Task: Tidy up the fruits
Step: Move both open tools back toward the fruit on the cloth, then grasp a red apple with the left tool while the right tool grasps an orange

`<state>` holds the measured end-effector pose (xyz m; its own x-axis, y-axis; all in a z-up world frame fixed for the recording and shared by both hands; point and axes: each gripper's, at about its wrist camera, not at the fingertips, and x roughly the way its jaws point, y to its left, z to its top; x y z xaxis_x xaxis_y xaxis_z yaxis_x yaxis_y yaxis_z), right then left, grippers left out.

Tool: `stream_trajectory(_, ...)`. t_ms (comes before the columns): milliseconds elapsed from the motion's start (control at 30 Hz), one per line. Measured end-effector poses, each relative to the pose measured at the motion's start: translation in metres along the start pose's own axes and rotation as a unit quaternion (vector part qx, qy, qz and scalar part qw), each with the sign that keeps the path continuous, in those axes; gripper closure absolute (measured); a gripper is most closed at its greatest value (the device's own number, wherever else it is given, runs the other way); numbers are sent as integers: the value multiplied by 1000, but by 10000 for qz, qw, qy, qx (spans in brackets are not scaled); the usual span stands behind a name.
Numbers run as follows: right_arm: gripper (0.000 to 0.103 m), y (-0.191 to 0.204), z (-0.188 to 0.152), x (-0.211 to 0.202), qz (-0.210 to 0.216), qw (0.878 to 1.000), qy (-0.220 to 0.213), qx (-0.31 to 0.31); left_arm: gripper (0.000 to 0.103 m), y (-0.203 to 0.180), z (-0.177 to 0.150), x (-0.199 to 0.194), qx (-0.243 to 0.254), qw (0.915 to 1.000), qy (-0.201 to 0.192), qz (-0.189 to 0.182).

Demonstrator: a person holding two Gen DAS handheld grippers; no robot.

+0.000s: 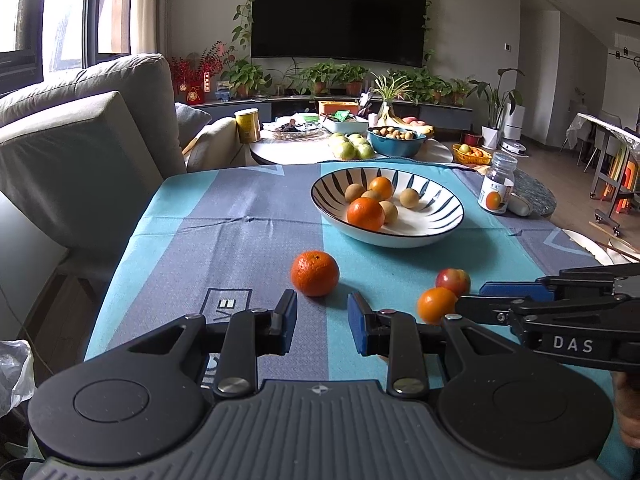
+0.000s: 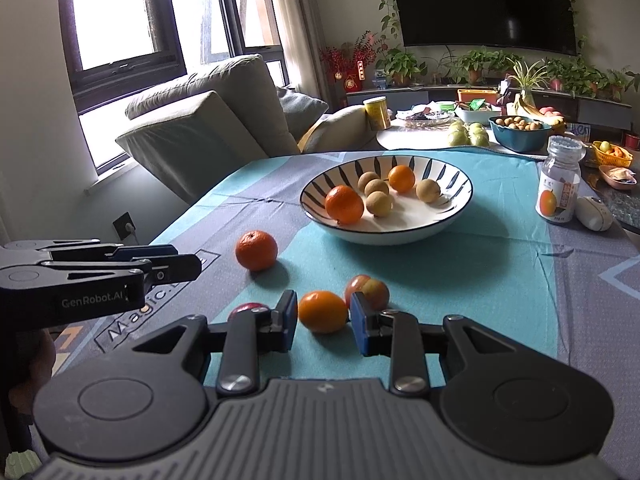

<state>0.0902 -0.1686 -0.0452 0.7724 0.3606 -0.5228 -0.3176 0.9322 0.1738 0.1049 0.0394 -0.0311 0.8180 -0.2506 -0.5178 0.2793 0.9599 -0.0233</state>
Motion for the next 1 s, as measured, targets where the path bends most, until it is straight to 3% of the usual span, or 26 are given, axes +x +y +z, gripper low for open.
stream_trajectory(233,25,7,-5,1,159,9997,139,-87,77,-5,-9,0,33,9998,151,-113)
stream_trajectory(467,24,-2,-5,3,-76,9998,148,47,77,-19,-10,0,162,9989,241,-381)
stream_trajectory(1000,24,-16,-3,5,-257,9992,149,270,70,-43,-12,27,477,9972,431,-385)
